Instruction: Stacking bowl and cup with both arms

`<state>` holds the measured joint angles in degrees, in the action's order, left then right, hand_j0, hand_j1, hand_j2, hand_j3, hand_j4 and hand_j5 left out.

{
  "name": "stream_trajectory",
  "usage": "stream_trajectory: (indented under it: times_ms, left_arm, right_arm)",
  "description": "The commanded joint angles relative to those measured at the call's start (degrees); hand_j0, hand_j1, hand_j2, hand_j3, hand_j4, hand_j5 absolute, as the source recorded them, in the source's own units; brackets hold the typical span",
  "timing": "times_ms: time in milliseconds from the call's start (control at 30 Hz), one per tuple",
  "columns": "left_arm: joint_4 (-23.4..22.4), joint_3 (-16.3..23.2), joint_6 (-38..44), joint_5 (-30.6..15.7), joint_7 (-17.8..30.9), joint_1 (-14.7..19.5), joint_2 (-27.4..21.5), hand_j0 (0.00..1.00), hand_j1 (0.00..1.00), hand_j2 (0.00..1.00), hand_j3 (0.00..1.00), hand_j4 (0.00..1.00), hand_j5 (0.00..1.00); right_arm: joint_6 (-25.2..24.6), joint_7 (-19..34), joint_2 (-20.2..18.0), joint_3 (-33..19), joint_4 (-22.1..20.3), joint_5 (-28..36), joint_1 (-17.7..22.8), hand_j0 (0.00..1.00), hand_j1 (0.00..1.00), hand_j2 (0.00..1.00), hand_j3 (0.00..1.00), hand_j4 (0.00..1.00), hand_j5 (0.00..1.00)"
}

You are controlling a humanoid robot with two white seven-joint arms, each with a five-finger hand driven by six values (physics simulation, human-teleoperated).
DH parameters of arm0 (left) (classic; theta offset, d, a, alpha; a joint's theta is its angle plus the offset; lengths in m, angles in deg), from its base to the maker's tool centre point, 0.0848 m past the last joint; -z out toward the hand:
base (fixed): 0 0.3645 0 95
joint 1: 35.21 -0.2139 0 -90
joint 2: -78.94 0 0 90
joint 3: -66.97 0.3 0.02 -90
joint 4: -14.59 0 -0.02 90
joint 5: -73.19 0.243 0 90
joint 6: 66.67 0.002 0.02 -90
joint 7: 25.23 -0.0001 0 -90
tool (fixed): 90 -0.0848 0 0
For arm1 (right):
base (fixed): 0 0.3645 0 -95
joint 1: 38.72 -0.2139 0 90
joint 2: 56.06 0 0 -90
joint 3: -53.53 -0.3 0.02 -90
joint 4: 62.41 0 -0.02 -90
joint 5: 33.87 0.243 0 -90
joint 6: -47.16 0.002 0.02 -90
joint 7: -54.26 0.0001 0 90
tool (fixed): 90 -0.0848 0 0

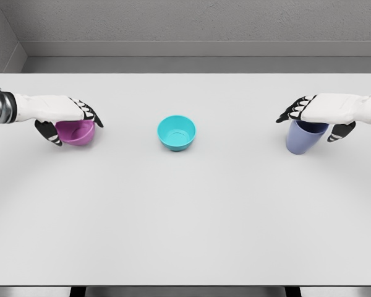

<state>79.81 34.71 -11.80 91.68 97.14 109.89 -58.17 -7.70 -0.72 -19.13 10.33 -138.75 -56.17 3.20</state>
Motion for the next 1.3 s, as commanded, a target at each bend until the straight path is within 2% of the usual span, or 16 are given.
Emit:
stream_trajectory:
  times_ms: [0,367,633,1267]
  left_arm:
    - [0.2,-0.1,0.1,-0.3,0.0,0.0,0.0,0.86,0.86,0.86,0.86,0.86,0.86]
    - [2.2,0.0,0.1,-0.1,0.0,1.8,0.7,0.86,0.86,0.86,0.86,0.86,0.86]
    - [2.7,0.1,0.1,0.1,0.1,3.6,2.6,0.84,0.84,0.84,0.84,0.84,0.84]
    - [3.5,0.2,0.1,1.3,0.3,5.4,8.3,0.84,0.84,0.84,0.84,0.84,0.84]
  right_arm:
    - [-0.1,0.0,-0.1,0.0,0.0,0.2,0.0,1.0,1.0,1.0,1.0,1.0,1.0]
    - [-0.1,0.0,-0.3,0.0,0.1,0.2,0.0,1.0,1.0,1.0,1.0,1.0,1.0]
    - [-0.1,0.0,-0.2,0.0,0.1,0.2,0.0,1.0,1.0,1.0,1.0,1.0,1.0]
    - [-0.1,0.0,-0.1,0.0,0.1,0.2,0.0,1.0,1.0,1.0,1.0,1.0,1.0]
